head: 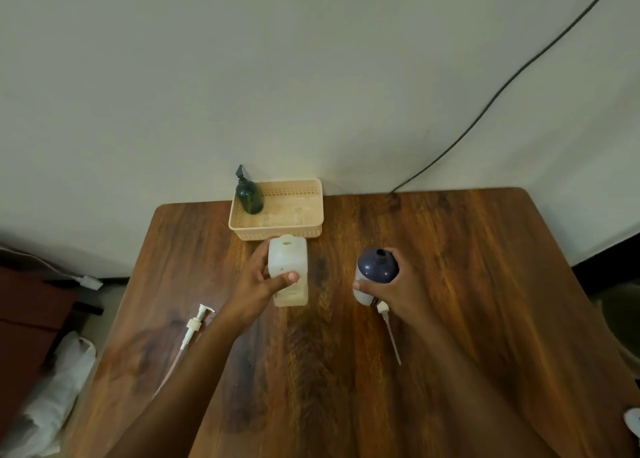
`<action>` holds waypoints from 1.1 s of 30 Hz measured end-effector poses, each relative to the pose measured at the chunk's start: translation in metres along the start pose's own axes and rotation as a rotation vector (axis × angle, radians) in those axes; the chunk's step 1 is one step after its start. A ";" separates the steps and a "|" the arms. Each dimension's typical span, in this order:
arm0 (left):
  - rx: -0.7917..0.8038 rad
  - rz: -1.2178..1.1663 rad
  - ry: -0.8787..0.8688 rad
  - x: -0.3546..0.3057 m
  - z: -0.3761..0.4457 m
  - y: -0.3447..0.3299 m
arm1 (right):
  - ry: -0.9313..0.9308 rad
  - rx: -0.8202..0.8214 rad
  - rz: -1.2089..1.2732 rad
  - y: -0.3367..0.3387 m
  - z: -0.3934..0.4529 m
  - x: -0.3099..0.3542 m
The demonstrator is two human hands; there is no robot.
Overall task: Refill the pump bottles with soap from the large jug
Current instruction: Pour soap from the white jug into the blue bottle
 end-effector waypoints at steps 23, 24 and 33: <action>0.098 0.322 -0.536 -0.283 -0.023 0.007 | 0.315 0.067 0.254 0.051 -0.016 0.274; 0.103 0.357 -0.559 -0.291 -0.025 0.005 | 0.323 0.064 0.240 0.053 -0.017 0.280; 0.181 0.576 -0.659 -0.334 -0.032 -0.005 | 0.399 0.053 0.074 0.058 -0.024 0.307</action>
Point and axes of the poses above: each hand's wrist, its own z-axis towards the middle knuckle, its own y-axis out of the back of the hand, x = y × z, the point moved 9 cm from there along z, towards the middle knuckle, and after that the axes turned 9 degrees about -x, right-handed, at the moved point
